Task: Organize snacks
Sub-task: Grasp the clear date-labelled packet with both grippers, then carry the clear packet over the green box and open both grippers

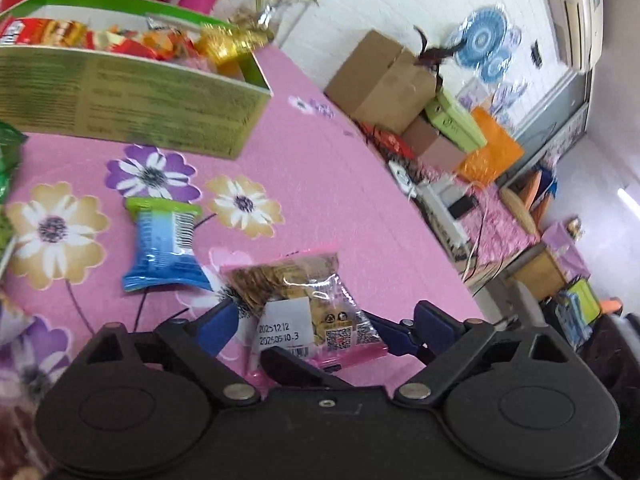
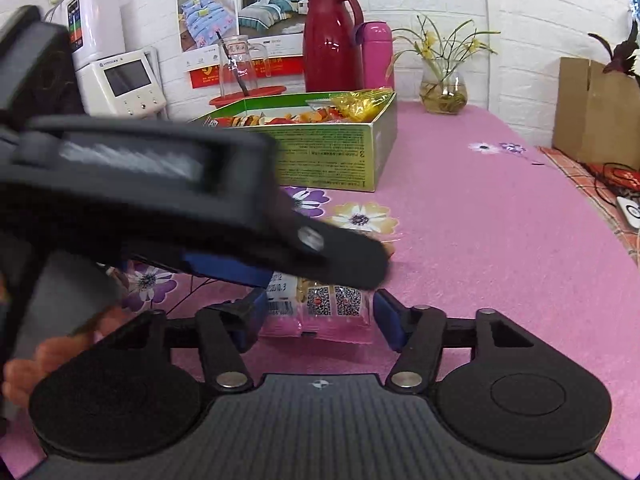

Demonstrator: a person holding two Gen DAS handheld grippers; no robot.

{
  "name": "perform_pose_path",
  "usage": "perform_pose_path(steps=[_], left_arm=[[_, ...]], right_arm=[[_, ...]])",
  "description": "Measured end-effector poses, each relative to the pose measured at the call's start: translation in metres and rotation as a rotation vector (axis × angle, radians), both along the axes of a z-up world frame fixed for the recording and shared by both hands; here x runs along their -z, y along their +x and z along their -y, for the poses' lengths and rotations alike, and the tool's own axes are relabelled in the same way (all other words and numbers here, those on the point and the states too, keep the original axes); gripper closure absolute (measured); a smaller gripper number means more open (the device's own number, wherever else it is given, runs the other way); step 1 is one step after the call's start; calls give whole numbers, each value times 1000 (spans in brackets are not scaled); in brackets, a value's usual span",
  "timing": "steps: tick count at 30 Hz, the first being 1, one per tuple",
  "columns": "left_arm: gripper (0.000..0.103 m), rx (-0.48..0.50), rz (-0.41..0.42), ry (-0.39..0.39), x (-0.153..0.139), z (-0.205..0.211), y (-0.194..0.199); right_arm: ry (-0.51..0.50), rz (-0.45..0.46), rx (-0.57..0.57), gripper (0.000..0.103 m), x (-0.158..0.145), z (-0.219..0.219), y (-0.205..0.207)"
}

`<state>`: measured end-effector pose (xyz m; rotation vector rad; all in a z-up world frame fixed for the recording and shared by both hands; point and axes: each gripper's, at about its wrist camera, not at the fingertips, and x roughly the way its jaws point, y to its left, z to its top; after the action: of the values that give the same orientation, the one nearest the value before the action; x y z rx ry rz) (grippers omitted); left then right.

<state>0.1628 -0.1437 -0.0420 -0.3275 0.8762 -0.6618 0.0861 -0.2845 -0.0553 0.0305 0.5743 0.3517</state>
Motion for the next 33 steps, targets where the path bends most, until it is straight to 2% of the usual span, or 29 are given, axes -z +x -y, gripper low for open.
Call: perform_pose_path(steps=[2,4,6,9,11,15,20,27,33], left_arm=[[33,2,25,19,0,4,2],[50,-1,37,40,2,5,3],[61,-17,53,54,3,3,2],[61,-30,47,31,3,-5,0],[61,-38,74,36,-3,-8,-5],[62,-70,144,15,-22,-21,-13],[61,-127,226,-11,-55,-48,-6],[62,-235,310,-5,-90,-89,29],[62,-282,329,-23,-96,-112,79]], right_arm=[[-5,9,11,16,0,-1,-1],[-10,9,25,29,0,-2,-1],[-18,10,40,33,1,-3,0],[-24,19,38,40,-1,-6,-3],[-33,30,29,44,-4,-9,-5],[-46,90,3,45,-17,-17,-7],[-76,191,-70,45,-43,-34,8],[-80,331,-178,45,-68,-68,58],[-82,351,-217,46,-81,-92,113]])
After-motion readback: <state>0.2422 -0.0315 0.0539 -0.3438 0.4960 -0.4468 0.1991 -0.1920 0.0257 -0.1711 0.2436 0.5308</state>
